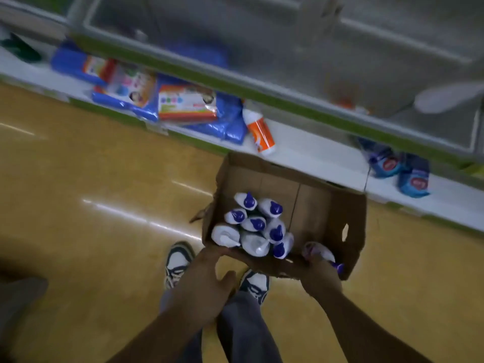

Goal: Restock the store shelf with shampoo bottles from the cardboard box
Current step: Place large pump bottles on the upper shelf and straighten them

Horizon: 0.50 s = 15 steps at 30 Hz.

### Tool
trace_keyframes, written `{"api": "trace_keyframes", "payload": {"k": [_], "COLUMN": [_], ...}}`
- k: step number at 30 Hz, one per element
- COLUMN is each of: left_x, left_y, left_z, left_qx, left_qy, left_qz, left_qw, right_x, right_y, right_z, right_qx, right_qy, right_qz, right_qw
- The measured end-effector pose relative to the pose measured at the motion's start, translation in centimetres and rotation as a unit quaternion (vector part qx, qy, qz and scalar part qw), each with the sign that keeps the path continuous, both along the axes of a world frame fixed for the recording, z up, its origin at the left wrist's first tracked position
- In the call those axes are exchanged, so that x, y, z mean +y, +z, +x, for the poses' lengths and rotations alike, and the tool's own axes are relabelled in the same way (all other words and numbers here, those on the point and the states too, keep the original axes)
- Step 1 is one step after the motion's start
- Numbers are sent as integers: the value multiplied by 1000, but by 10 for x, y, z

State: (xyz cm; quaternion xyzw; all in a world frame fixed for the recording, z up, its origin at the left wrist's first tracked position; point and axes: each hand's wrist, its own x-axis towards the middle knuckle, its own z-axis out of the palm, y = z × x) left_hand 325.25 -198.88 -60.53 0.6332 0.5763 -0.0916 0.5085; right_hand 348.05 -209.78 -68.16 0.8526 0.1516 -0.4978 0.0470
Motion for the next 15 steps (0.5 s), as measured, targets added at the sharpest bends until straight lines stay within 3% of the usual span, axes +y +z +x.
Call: {"api": "trace_keyframes", "payload": {"k": [5,8,15], "left_x": [-27,-32,-28], "left_y": [-61,-78,-98], "left_z": [0,6,11], "left_qx": [32,50,29], "left_qy": [-26,-52,-71], "left_qz": [-43,-52,-102], "left_qw": [998,996,992], "right_x": [-20,-29,-34], "right_y": [-76,-101,-128], "right_z": [33,54,65], "right_qx": [-174,-158,-140], "right_qy": [135,172,261], "right_qz": [-115,-182,-229], "right_qw": [969,955,928]}}
